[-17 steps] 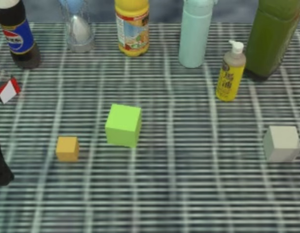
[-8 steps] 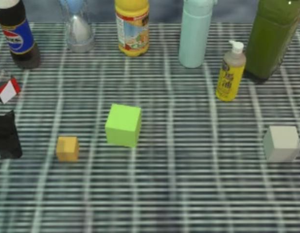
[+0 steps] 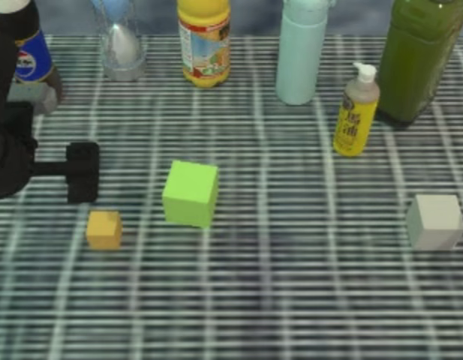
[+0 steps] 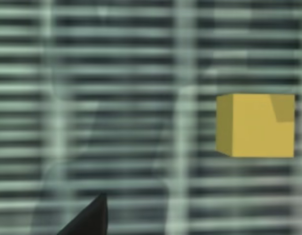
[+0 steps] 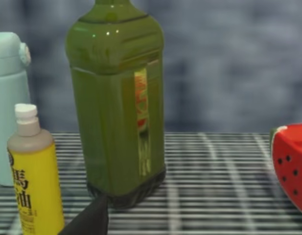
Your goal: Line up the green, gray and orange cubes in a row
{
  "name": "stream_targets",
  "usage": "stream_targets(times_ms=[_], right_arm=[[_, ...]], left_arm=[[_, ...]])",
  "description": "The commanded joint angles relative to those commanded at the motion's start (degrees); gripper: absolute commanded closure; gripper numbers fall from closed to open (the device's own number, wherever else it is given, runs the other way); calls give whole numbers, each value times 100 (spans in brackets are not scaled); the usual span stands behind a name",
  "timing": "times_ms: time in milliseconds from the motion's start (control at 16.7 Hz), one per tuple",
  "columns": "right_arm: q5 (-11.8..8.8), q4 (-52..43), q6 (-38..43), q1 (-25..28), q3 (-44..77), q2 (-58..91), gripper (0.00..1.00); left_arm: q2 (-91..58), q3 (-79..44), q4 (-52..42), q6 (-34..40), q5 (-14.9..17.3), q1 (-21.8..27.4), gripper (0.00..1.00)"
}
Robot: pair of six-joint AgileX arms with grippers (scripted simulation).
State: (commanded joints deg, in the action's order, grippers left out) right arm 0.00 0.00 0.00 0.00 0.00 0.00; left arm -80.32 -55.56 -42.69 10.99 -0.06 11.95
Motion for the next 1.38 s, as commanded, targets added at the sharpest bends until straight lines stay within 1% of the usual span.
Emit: stream_targets(times_ms=[180,360,480,660,1020,1140,1380], right_arm=[[0,0,0,0,0,0,0],[0,0,0,0,0,0,0],[0,0,0,0,0,0,0],[0,0,0,0,0,0,0],[0,0,0,0,0,0,0],[0,0,0,0,0,0,0],[0,0,0,0,0,0,0]], left_arm=[[-1306,-965,-721,192,4,206,0],[-2326,-1729,-1236,337,8,362,0],[-2756,-2074,-1448,400,10,430,0],[-2959,-2260,-1556,433,11,467,0],[-2992,-2186,-1451,420,12,443,0],[-3150,-2014,-1133,412,12,450,0],[-3609,-1537,-138,410,15,453,0]])
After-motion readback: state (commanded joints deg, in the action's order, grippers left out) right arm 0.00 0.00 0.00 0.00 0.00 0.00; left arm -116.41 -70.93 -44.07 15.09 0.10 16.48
